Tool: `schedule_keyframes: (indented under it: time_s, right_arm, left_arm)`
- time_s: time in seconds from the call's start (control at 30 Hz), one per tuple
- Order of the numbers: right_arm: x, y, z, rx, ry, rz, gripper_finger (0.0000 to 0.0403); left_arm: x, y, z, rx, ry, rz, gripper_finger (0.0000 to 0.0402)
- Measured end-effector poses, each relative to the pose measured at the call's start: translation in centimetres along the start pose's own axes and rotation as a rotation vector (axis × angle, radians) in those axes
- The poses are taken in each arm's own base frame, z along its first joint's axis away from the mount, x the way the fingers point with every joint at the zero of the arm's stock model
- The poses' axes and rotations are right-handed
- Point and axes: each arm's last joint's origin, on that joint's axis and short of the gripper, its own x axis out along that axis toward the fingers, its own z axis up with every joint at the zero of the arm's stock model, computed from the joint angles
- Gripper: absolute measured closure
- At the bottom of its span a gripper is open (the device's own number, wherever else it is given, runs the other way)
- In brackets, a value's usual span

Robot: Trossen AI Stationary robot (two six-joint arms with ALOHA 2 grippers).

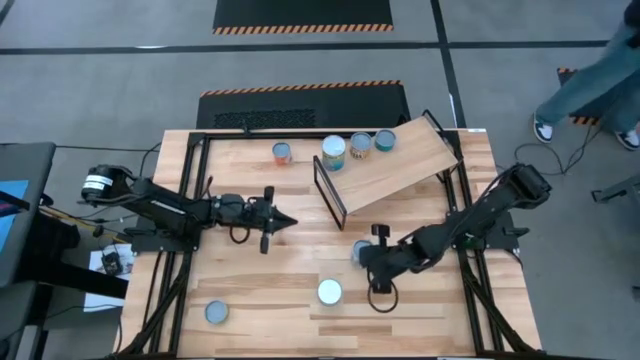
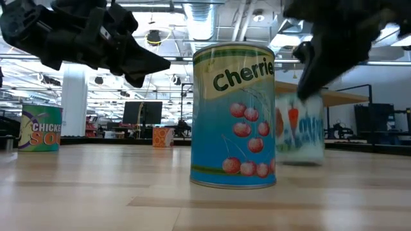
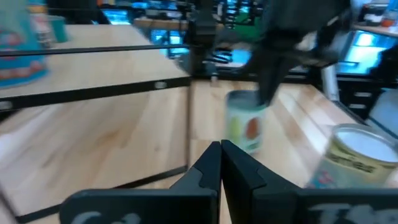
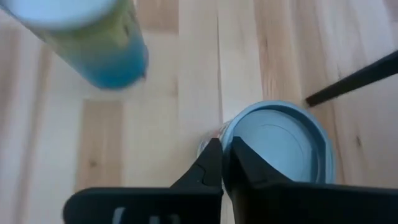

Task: Pick and place cans onto a shelf
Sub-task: Put the can of mixed vegetables on the shelf

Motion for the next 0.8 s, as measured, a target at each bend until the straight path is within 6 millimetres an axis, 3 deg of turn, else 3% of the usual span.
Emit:
schedule_keyframes:
  time_s: [0.2, 0.33, 0.53, 0.8]
  right_arm:
    - [-5.6, -1.5, 3.2, 0.029, -0.079, 0.018, 0.0393]
    - [-10.8, -4.5, 5.9, 0.052, -0.150, -0.068, 0.0391]
    - [-16.7, -13.6, 7.8, 0.206, -0.158, -0.371, 0.0386]
    - [-18.7, -25.5, 5.1, 0.464, 0.010, -0.624, 0.0387]
  left_arm:
    - [-0.1, 2.4, 0.2, -0.055, -0.013, 0.106, 0.0401]
    - [-0.3, 3.9, 0.3, -0.040, -0.020, 0.151, 0.0401]
    - [-0.8, 6.2, 0.4, -0.028, -0.024, 0.223, 0.0401]
    - [-1.6, 8.5, 0.4, -0.037, -0.026, 0.263, 0.0401]
